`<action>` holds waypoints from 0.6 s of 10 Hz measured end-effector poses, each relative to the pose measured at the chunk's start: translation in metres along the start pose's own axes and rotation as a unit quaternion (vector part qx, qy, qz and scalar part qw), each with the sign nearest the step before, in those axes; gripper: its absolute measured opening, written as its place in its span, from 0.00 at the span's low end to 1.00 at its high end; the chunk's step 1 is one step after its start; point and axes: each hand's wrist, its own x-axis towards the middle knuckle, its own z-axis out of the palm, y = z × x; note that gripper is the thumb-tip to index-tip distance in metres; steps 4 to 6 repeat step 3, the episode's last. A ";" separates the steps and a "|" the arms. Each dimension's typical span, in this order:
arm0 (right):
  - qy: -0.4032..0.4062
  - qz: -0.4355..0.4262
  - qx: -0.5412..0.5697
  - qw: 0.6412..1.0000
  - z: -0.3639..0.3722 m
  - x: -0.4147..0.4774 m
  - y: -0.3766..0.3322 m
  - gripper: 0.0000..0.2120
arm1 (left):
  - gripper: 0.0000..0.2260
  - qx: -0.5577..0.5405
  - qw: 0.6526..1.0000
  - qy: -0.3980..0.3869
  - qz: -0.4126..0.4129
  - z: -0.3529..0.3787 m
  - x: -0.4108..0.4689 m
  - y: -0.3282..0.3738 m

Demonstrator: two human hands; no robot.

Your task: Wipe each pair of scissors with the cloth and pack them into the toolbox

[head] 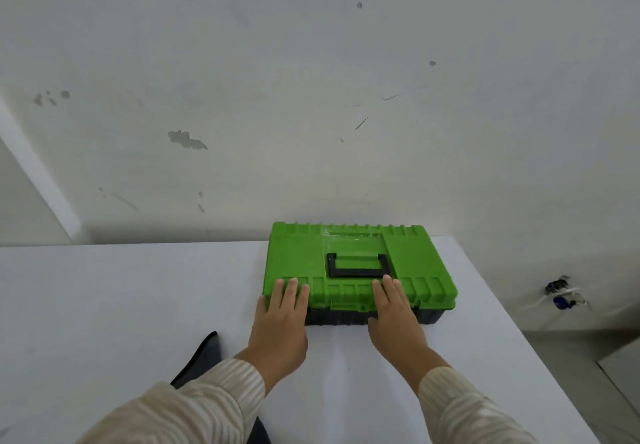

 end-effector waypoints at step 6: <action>0.017 0.007 0.082 0.996 -0.052 0.022 -0.027 0.27 | 0.23 -0.109 0.994 0.004 -0.006 -0.060 0.031 0.004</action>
